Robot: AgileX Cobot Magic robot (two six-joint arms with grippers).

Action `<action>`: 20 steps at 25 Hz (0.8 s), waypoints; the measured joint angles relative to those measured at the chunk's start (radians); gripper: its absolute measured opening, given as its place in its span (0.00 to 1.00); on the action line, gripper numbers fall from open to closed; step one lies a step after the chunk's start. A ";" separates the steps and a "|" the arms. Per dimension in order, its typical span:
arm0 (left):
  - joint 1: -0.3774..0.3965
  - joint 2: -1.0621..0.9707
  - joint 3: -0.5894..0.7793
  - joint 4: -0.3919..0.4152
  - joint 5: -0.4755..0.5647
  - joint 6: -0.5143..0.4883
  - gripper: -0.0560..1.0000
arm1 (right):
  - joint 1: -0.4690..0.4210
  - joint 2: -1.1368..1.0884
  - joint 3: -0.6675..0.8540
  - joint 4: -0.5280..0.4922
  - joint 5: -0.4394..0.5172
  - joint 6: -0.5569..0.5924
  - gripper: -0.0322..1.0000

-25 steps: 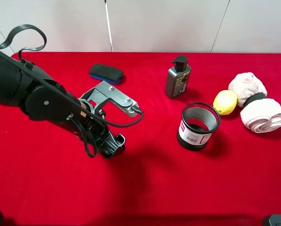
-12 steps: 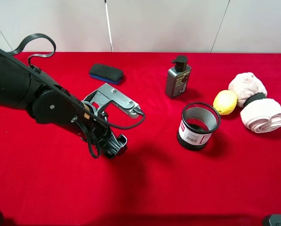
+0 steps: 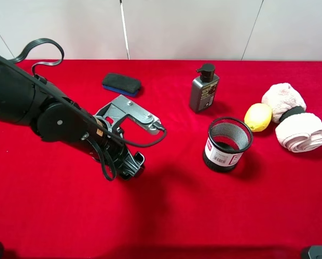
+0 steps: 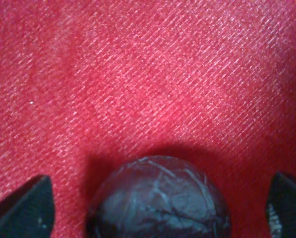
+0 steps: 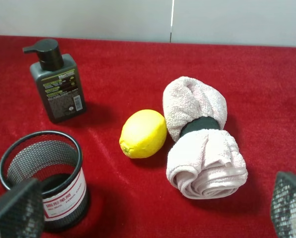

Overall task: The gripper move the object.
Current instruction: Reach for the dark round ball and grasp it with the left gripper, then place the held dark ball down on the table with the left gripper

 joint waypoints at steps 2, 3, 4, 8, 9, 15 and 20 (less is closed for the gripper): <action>0.000 0.000 0.000 0.000 0.000 -0.002 0.78 | 0.000 0.000 0.000 0.000 0.000 0.000 0.70; 0.000 0.000 0.000 0.000 -0.001 -0.002 0.76 | 0.000 0.000 0.000 0.000 0.000 0.000 0.70; 0.000 0.000 0.000 0.000 -0.001 -0.003 0.73 | 0.000 0.000 0.000 0.000 0.000 0.000 0.70; 0.000 0.000 0.000 0.000 -0.001 -0.003 0.60 | 0.000 0.000 0.000 0.000 0.000 0.000 0.70; 0.000 0.000 0.000 0.000 -0.001 -0.003 0.60 | 0.000 0.000 0.000 0.000 0.000 0.000 0.70; 0.000 0.000 0.000 -0.010 -0.001 -0.003 0.60 | 0.000 0.000 0.000 0.000 0.000 0.000 0.70; 0.000 0.000 0.000 -0.022 0.000 -0.003 0.60 | 0.000 0.000 0.000 0.000 0.000 0.000 0.70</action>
